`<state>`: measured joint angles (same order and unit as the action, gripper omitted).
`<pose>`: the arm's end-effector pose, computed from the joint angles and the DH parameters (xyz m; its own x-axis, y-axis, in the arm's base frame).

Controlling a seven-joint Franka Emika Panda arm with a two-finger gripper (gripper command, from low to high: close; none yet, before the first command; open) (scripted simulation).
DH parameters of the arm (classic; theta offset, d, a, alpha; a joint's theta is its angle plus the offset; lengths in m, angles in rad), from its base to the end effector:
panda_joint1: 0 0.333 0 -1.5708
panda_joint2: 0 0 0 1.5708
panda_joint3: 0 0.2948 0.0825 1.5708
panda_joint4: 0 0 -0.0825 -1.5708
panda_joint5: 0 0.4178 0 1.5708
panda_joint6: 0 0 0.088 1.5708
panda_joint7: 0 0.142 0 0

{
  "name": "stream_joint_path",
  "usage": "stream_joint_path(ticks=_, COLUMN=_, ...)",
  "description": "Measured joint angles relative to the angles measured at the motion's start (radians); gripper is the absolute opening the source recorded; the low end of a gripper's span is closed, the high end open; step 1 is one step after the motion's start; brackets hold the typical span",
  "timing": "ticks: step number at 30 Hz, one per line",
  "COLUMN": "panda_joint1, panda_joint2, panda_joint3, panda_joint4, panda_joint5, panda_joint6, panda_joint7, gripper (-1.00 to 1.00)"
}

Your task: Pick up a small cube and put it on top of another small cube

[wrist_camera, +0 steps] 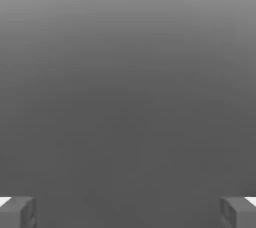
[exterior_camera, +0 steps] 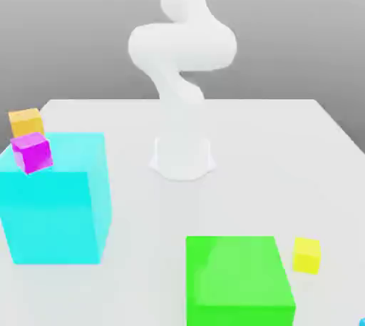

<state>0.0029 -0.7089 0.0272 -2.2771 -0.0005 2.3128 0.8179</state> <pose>0.4490 0.0162 0.6492 0.5197 -0.7091 0.4765 -0.5202 -0.7051 -0.4819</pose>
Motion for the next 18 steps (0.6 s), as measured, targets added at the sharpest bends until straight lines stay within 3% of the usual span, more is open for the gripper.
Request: stream_joint_path(ticks=18, panda_joint1=0.062, panda_joint2=0.658, panda_joint3=0.196, panda_joint4=0.165, panda_joint5=-0.106, panda_joint6=0.092, panda_joint7=0.203, gripper=0.00)
